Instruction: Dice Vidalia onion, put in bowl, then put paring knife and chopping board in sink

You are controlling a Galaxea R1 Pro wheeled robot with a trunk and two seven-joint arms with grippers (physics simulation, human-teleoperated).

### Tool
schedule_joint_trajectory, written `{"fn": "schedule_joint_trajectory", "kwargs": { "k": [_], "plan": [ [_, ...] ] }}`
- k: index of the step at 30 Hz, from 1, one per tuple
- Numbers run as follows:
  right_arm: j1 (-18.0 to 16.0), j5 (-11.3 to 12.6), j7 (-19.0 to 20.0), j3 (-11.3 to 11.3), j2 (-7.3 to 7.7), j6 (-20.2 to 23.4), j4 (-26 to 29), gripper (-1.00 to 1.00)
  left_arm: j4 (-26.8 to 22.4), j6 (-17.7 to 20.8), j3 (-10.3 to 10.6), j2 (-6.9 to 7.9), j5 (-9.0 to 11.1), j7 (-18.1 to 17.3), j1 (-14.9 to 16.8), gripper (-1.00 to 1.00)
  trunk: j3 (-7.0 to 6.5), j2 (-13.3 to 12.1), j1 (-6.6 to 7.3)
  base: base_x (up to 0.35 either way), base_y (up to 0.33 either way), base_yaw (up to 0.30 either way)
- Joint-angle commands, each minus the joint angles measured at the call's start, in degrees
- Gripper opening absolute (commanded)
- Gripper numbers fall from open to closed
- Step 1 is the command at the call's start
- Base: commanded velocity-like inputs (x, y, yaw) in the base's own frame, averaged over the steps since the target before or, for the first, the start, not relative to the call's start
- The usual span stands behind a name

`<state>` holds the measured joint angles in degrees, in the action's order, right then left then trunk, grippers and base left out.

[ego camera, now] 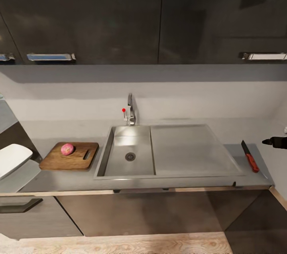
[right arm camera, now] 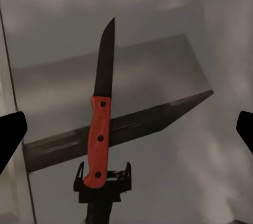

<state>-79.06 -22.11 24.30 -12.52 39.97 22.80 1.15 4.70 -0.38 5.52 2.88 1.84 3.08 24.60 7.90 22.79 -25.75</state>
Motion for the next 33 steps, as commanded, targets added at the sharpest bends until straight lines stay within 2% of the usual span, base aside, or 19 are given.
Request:
{"fn": "schedule_joint_trajectory", "kwargs": {
  "k": [1,15,33],
  "plan": [
    [0.0,-0.6,0.3,-0.5,0.02,0.3,0.1,1.0,0.1,0.0,0.5,-0.01,0.2,0.1,0.1,1.0,0.22,0.1,-0.03,0.0,0.0,0.0],
    [0.0,-0.5,0.2,-0.5,0.02,0.3,0.1,1.0,0.1,0.0,0.5,0.01,0.2,0.0,0.1,1.0,1.51,0.1,-0.03,0.074,0.051,0.0],
    [0.0,-0.5,0.4,-0.5,0.01,0.4,0.1,1.0,0.1,0.0,0.5,0.02,0.2,0.0,0.1,1.0,3.17,0.1,-0.03,0.018,-0.016,0.0]
  ]
}}
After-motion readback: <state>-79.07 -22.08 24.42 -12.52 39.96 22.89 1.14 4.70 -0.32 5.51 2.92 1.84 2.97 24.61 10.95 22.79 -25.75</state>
